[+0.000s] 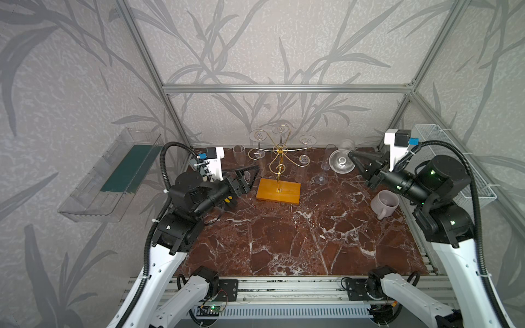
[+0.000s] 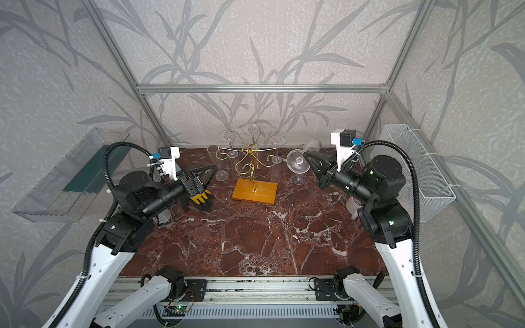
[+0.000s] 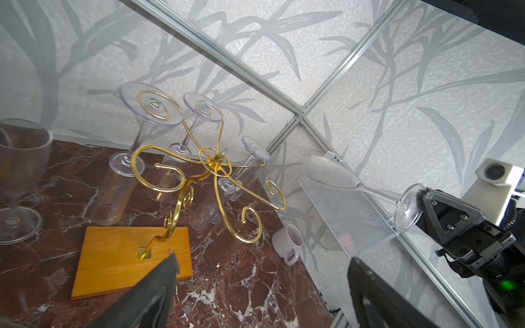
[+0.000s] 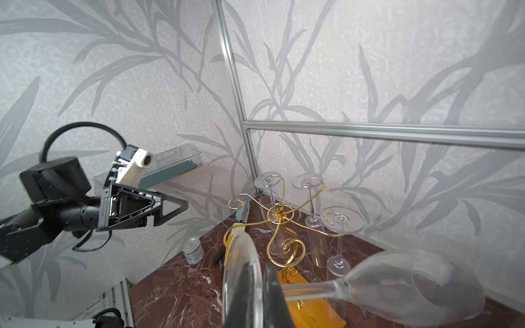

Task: Take the wine glass off the wine glass rack
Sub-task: Pick up the wine glass from the wine glass rack.

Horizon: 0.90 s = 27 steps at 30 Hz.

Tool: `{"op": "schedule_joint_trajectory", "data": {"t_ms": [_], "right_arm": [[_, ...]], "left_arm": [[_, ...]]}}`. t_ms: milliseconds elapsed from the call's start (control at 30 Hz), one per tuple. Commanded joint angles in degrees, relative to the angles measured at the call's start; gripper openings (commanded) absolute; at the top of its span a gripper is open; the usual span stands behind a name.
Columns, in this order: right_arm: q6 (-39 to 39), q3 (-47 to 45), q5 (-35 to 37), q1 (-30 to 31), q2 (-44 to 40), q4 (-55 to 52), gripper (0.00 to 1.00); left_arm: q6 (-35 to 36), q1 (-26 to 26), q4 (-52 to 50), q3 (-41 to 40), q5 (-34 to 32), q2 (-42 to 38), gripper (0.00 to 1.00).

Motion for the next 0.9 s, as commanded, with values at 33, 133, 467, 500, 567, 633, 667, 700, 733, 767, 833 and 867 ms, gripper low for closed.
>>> {"op": "schedule_joint_trajectory", "data": {"t_ms": [33,133,467,500,567,633,667,700,733,767,833,867], "right_arm": [[-19.7,-1.8,3.5,7.1,-1.1,1.4,0.0],[-26.9,-6.6,3.8,13.0,-2.6,5.7,0.0],[-46.1,-15.2,11.9,28.1,-3.2,14.9,0.0],[-47.0,-15.9,12.5,28.8,-3.1,16.2,0.0],[-48.9,-16.7,13.4,30.2,-2.9,17.4,0.0],[-51.2,-17.7,14.5,31.6,-2.8,18.4,0.0],[-52.6,-18.4,15.3,32.5,-2.9,19.5,0.0],[-54.0,-19.1,16.1,33.3,-2.9,20.4,0.0],[-55.3,-19.9,17.0,34.4,-2.9,21.4,0.0],[-56.4,-20.5,17.8,35.2,-2.8,22.3,0.0],[-57.8,-21.3,18.8,36.2,-2.6,23.6,0.0],[-58.4,-21.7,19.2,36.6,-2.4,24.1,0.0]], "left_arm": [[-3.7,-0.5,9.0,1.3,11.0,2.8,0.92],[-4.4,-2.3,11.2,1.5,13.6,4.6,0.9],[-2.6,-12.9,13.6,1.4,15.8,10.6,0.9],[-2.7,-13.4,14.0,1.4,15.6,11.1,0.9],[-3.3,-14.1,15.3,1.0,14.9,11.8,0.9],[-4.2,-14.5,17.2,0.3,14.9,12.4,0.88],[-5.0,-14.7,18.6,-0.1,15.4,12.7,0.87],[-5.6,-14.8,19.7,-0.4,15.9,13.0,0.86],[-6.3,-14.9,20.8,-0.8,16.5,13.4,0.85],[-6.9,-15.0,21.6,-1.1,16.8,13.6,0.83],[-7.4,-15.2,22.1,-1.2,17.1,14.0,0.81],[-7.5,-15.4,22.1,-1.2,17.2,14.2,0.8]]}}
